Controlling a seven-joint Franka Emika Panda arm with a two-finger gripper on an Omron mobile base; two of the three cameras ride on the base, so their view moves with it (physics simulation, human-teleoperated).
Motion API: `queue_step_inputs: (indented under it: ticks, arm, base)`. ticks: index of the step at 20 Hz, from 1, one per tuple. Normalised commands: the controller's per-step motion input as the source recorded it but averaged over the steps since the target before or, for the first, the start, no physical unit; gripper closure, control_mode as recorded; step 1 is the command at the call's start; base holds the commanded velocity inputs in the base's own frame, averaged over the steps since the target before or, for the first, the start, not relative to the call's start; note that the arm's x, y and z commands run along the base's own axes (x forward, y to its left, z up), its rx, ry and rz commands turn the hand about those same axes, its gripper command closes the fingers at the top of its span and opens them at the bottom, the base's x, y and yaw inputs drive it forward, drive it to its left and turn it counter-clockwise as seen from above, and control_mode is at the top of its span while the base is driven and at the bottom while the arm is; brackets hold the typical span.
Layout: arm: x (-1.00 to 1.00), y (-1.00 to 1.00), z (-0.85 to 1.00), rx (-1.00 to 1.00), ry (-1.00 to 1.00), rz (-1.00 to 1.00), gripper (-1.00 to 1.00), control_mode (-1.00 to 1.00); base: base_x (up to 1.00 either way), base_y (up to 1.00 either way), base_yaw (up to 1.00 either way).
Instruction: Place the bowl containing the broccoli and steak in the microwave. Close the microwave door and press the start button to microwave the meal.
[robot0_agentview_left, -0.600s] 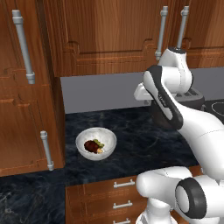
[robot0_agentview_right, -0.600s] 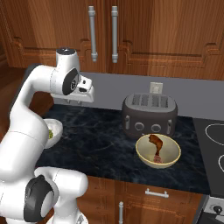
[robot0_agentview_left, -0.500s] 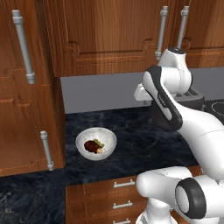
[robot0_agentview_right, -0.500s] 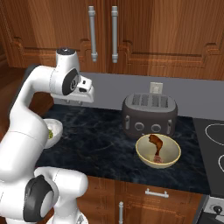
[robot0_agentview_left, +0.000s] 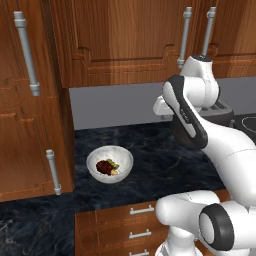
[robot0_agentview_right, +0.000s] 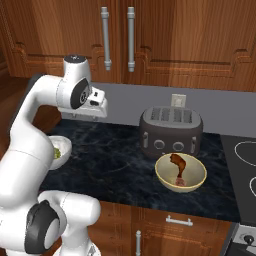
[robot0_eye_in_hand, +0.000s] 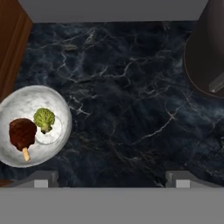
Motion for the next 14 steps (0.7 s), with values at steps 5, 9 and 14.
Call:
queue_step_inputs:
  ticks: [5, 9, 14]
  arm:
    - [-0.23, 0.22, -0.40, -0.01, 0.00, 0.00, -1.00, -1.00]
    - [-0.48, 0.34, -0.68, 0.00, -0.12, -0.02, -1.00, -1.00]
    - [-0.35, 0.54, -0.61, 0.00, -0.15, -0.05, -1.00, -1.00]
  base:
    - [0.00, 0.00, 0.00]
    - [0.00, 0.00, 0.00]
    - [0.00, 0.00, 0.00]
